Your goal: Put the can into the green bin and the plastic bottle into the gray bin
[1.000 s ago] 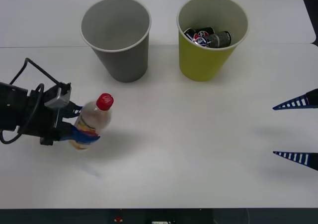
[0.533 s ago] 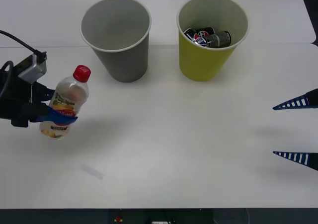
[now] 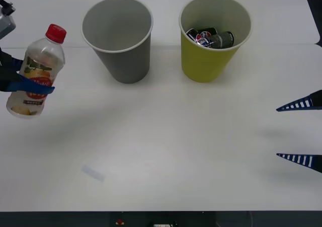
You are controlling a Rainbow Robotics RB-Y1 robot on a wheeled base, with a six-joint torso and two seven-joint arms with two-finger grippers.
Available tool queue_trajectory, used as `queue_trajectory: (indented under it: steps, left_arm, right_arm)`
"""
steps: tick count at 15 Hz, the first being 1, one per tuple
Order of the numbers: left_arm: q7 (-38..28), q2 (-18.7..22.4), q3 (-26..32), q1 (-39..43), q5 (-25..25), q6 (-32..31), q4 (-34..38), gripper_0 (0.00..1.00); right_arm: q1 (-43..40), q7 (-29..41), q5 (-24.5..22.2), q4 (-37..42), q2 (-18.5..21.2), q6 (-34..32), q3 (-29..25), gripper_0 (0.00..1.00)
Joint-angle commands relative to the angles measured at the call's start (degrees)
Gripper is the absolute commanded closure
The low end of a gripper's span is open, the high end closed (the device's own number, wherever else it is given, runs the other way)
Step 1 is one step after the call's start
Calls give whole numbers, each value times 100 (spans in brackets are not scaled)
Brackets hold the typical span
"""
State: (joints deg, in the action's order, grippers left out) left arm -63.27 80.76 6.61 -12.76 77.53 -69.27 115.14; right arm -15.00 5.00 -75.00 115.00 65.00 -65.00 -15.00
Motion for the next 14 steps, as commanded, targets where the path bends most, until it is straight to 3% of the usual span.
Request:
queue_trajectory:
  steps: [1, 4, 10, 14]
  left_arm:
    - [-661, 89, -63, -772, 96, -368, -36, 100]
    - [-792, 72, -775, -1905, 245, -641, -387, 100]
    - [-617, -693, -3473, -5034, 333, -887, -2180, 100]
    - [-617, -1466, -3789, -5667, 1116, -764, -2813, 100]
  right_arm:
    - [0, 0, 0, 0, 0, 0, 0, 0]
    - [0, 0, 0, 0, 0, 0, 0, 0]
    - [0, 0, 0, 0, 0, 0, 0, 0]
    - [0, 0, 0, 0, 0, 0, 0, 0]
